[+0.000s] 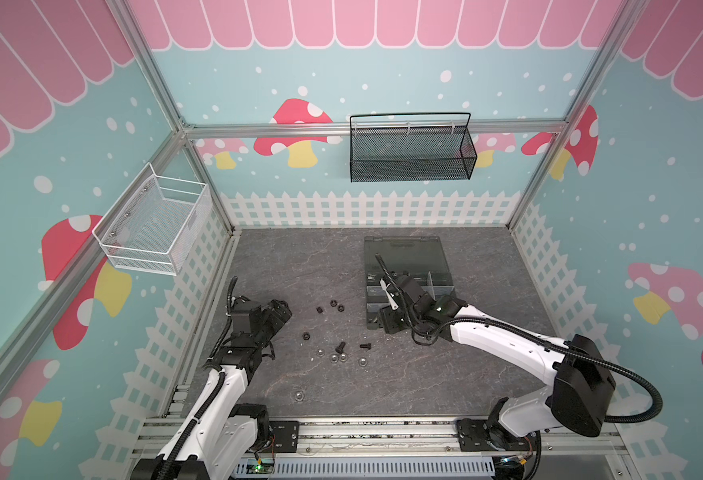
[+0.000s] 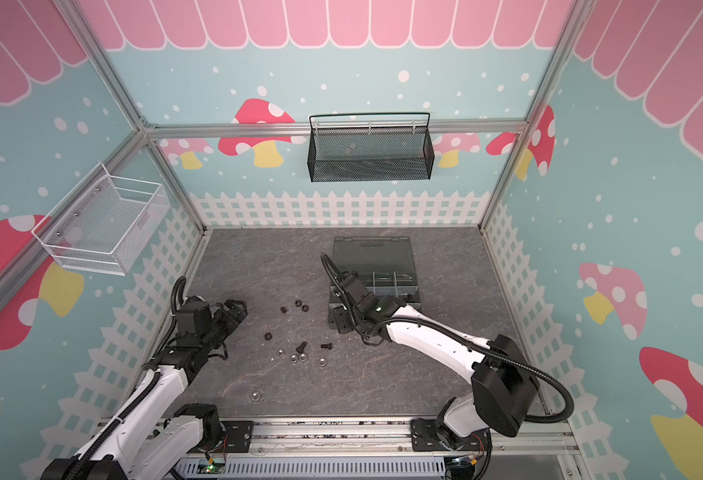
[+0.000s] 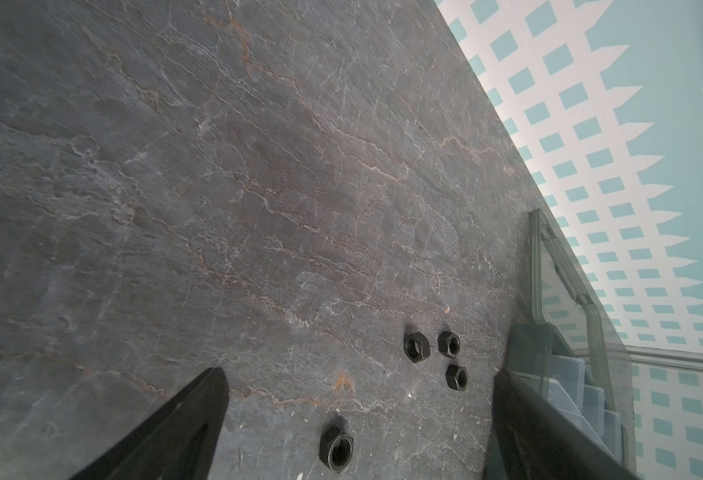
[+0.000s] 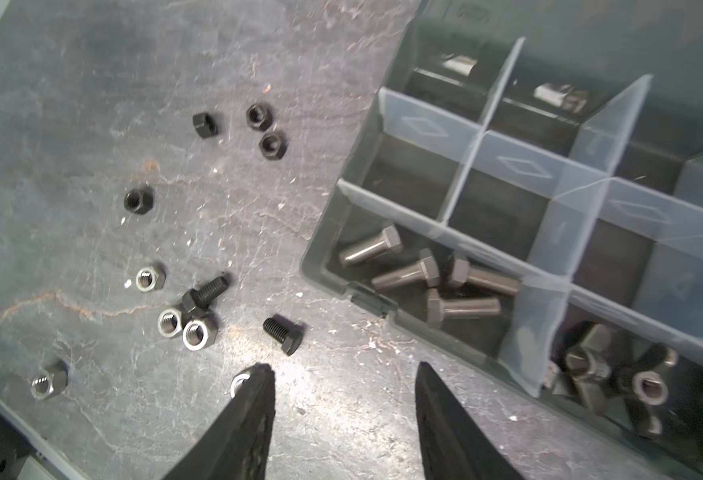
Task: Sort the screws and nuts into containers
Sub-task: 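Move the open right gripper back over a black bolt in the pile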
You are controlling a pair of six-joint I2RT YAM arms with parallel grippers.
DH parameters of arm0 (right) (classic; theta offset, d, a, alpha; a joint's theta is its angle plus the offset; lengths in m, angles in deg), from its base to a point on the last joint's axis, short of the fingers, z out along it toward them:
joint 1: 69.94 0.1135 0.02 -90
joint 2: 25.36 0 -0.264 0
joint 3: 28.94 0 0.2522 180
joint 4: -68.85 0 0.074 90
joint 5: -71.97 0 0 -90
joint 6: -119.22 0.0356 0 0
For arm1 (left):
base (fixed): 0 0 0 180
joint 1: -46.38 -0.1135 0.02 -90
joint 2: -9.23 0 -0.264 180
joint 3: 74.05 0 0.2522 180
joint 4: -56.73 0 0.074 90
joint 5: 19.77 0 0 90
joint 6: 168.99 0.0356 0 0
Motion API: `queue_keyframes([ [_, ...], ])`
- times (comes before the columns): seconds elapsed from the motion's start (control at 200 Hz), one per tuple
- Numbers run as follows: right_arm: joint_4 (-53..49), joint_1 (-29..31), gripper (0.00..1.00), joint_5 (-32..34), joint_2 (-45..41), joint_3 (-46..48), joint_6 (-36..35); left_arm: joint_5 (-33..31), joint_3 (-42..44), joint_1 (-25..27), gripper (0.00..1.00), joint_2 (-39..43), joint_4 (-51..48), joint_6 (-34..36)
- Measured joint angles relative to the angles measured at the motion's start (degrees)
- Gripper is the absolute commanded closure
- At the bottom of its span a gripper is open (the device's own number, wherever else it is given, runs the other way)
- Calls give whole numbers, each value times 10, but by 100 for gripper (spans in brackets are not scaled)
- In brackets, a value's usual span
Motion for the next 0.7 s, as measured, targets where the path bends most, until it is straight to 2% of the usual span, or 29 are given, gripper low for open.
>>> queue_keyframes([
  [0.28, 0, 45, 44, -27, 83, -33, -7, 5, 0, 0, 0, -7, 6, -1],
  [0.695, -18, 48, 44, -31, 156, -71, -22, 5, 0, 0, 0, -10, 10, -1],
])
